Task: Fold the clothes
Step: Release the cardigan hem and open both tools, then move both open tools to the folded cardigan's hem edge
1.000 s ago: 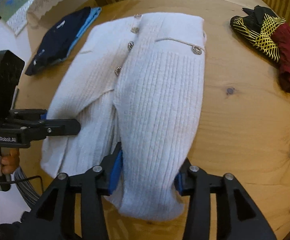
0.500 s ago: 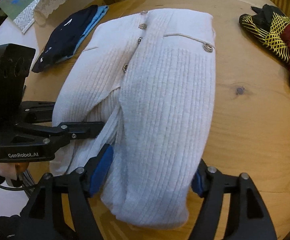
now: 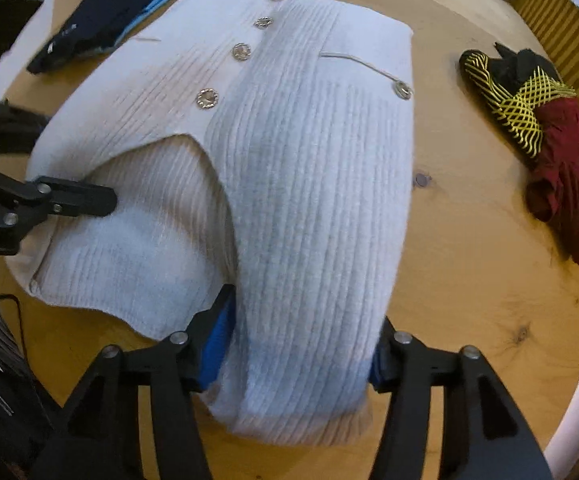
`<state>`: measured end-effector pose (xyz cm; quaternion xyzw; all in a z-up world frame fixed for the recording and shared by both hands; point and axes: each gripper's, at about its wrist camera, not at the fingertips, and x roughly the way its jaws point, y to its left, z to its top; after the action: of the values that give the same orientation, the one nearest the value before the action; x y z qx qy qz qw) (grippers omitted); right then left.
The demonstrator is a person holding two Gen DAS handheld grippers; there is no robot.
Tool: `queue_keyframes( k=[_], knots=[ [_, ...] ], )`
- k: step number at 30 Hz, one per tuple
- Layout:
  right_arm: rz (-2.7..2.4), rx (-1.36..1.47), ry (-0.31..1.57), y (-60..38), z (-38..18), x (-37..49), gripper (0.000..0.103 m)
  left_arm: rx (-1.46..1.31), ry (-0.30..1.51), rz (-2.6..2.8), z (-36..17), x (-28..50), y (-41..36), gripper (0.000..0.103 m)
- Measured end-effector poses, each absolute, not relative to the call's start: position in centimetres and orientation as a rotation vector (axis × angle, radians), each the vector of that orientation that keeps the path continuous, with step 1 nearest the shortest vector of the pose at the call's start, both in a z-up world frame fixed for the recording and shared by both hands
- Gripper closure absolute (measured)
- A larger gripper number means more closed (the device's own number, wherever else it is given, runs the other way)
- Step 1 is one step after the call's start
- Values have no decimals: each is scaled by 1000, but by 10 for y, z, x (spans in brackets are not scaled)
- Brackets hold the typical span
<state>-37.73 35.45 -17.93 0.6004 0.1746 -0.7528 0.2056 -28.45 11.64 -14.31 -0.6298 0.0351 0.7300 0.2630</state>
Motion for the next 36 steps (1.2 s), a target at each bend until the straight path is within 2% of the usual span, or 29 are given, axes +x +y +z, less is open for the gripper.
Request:
queue_keyframes(
  k=[2, 7, 13, 17, 19, 21, 23, 27, 30, 36],
  knots=[
    [-2117, 1644, 522, 357, -170, -374, 49, -1706, 58, 1979, -140, -282, 109, 58],
    [-2243, 1556, 573, 375, -137, -358, 46, -1714, -54, 2003, -137, -270, 76, 53],
    [-2330, 1476, 622, 376, -117, -341, 45, -1747, -211, 1961, -150, -262, 60, 53],
    [-2240, 1446, 375, 362, -107, -330, 45, -1731, -346, 1890, -154, -261, 63, 53],
    [-2183, 1414, 308, 346, -105, -325, 45, -1704, -315, 1902, -153, -261, 73, 56],
    [-2169, 1393, 314, 337, -105, -318, 45, -1676, -274, 1899, -150, -260, 81, 69],
    [-2167, 1381, 334, 331, -106, -311, 45, -1645, -252, 1875, -146, -257, 86, 77],
    [-2147, 1381, 354, 323, -112, -303, 45, -1609, -349, 1816, -140, -261, 87, 80],
    [-2148, 1354, 385, 314, -113, -297, 45, -1626, -361, 1800, -141, -264, 89, 80],
    [-2049, 1400, 291, 296, -122, -303, 45, -1665, -329, 1803, -143, -261, 93, 80]
  ],
)
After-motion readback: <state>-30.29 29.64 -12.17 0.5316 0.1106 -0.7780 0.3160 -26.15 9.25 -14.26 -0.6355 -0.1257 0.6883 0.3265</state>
